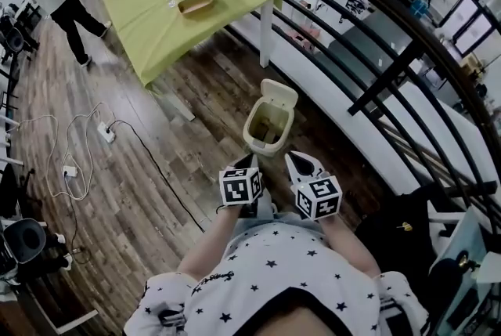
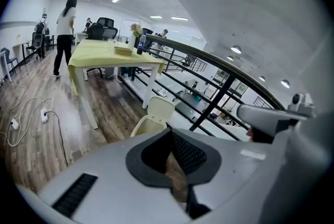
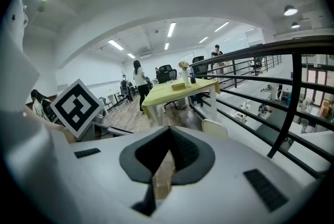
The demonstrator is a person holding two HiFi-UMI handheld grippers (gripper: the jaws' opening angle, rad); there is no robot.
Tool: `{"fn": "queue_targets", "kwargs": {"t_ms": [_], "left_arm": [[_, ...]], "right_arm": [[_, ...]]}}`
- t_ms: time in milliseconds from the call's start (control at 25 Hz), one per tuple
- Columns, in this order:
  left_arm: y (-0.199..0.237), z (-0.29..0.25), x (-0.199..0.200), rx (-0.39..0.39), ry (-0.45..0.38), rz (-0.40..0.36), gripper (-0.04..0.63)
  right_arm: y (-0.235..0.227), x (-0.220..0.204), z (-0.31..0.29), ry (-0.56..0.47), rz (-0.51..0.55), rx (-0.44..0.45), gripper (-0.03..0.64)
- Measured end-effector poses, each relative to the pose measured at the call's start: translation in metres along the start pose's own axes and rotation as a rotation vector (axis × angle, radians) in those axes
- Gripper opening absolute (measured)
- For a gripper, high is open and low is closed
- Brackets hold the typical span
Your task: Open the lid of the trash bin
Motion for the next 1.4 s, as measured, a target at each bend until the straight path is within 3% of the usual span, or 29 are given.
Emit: {"fn": "queue_targets", "kwargs": {"t_ms": [600, 1400], "left_arm": [[-0.01, 0.048, -0.004, -0.02, -0.053, -0.063, 0.012], [-0.012, 0.046, -0.003, -0.03, -0.065, -0.082, 0.012]], "right_arm": [[0.019, -0.011, 0.013, 0.033, -0.013, 0.029, -0.006], [0.019, -0.015, 0.01, 0.098, 0.001, 0.012, -0.006]]}}
Point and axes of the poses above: the fingertips, and each gripper's own axes: z backward along the fingers, y to its left, x out of its top, the point moved 10 cm from there along z, backward along the fingers, and after that the axes turned 1 degree about -z, right-handed, at the moved point
